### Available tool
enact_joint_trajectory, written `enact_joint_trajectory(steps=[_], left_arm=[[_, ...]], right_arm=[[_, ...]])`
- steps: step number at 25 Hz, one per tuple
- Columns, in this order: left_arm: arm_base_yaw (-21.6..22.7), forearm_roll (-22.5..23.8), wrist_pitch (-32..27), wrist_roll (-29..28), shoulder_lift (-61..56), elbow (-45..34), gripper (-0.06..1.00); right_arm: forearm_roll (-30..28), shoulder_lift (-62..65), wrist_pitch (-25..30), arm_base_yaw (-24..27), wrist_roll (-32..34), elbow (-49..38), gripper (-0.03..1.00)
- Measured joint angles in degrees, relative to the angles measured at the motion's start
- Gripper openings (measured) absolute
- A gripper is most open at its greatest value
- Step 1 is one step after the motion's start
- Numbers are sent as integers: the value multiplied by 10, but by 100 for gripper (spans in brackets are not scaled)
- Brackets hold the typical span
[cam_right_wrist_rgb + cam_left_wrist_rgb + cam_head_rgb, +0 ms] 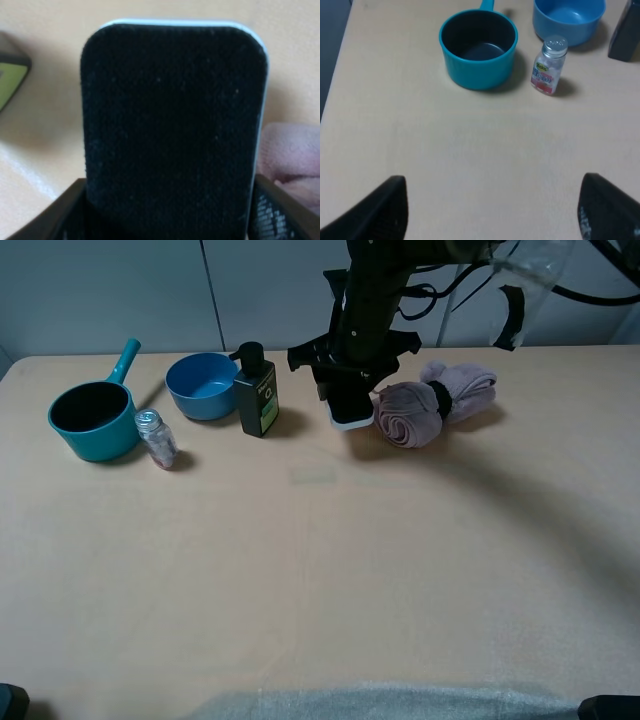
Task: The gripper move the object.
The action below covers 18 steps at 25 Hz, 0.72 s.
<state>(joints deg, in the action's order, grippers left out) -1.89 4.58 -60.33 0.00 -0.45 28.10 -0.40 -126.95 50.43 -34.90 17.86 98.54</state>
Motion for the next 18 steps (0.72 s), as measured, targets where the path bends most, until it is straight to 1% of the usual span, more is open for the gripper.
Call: enact_joint_trajectory(steps=[18], left_arm=[[0,0,0,0,0,0,77]], right_arm=[[4,-49,-7,-2,-12,2,46]])
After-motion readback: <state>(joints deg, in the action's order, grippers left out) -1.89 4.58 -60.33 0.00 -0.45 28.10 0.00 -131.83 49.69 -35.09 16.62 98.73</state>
